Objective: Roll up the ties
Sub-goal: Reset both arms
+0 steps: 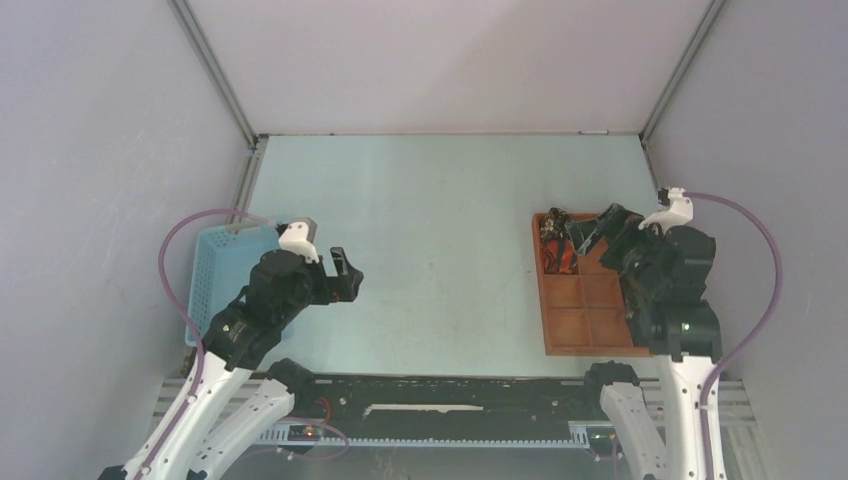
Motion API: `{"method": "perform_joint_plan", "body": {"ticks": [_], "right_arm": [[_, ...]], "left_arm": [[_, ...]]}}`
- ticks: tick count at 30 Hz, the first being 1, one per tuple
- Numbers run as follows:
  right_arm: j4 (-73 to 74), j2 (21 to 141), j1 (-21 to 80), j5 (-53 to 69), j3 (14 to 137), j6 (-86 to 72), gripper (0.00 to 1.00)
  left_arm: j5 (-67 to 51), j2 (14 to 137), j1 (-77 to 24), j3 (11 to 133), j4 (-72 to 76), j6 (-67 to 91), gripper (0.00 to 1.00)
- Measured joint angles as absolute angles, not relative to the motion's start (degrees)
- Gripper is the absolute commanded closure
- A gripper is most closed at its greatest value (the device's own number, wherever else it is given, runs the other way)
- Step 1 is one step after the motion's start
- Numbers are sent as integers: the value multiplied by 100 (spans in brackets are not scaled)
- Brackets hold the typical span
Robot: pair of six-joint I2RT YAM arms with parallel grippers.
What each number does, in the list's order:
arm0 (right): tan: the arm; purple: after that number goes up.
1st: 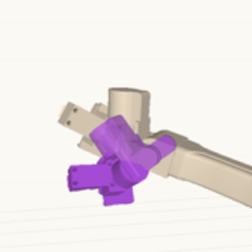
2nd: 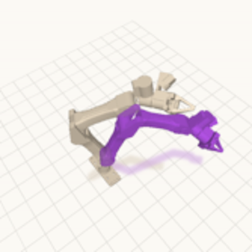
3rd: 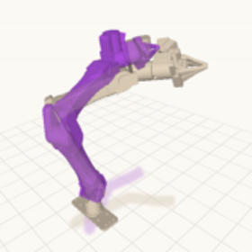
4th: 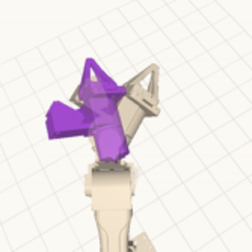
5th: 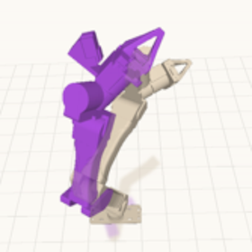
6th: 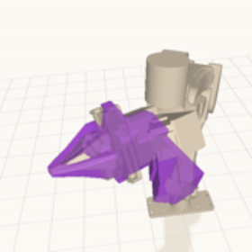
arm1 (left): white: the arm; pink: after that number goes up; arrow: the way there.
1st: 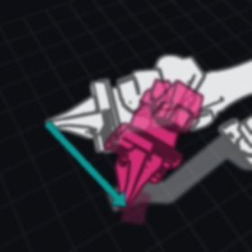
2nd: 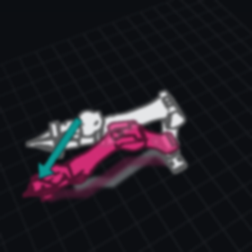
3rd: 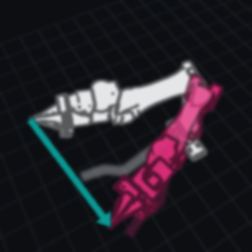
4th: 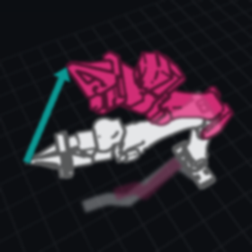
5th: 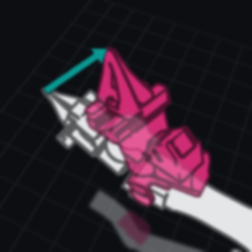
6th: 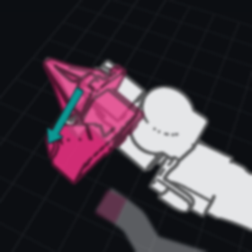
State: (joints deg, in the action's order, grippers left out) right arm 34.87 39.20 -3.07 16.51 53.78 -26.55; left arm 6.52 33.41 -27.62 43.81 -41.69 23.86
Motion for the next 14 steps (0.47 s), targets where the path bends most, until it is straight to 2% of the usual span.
{"method": "perform_joint_plan", "body": {"ticks": [9, 14], "right_arm": [[2394, 2637, -285, 1629, 4128, -2895, 0], [2093, 2488, -270, 1625, 3909, -2967, 0]], "left_arm": [[899, 3041, -2762, 4381, -4165, 2386, 0], [908, 3033, -2762, 4379, -4160, 2386, 0]]}}
